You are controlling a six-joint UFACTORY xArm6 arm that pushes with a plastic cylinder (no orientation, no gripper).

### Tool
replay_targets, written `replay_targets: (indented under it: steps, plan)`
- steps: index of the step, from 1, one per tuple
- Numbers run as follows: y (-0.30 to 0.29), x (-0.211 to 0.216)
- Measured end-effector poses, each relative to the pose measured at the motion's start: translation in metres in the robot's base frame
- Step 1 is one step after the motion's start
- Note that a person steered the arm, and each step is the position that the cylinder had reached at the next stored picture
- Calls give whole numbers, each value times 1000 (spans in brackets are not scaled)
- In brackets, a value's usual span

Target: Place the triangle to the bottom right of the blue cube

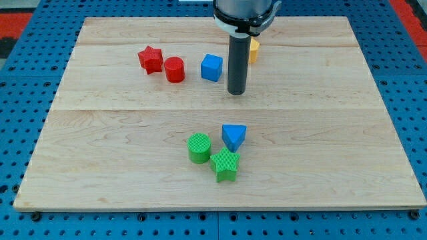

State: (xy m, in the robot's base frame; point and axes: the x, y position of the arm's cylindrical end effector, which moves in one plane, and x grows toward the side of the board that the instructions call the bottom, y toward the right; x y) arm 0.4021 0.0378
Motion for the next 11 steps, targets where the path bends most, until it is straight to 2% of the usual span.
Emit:
replay_targets:
  steps: [1, 2, 3, 4, 7, 10, 11]
  plan:
    - [15, 58]
    - [26, 145]
    - [19, 182]
    - [-5, 177]
    - [-12, 84]
    - [42, -12]
    - [56, 2]
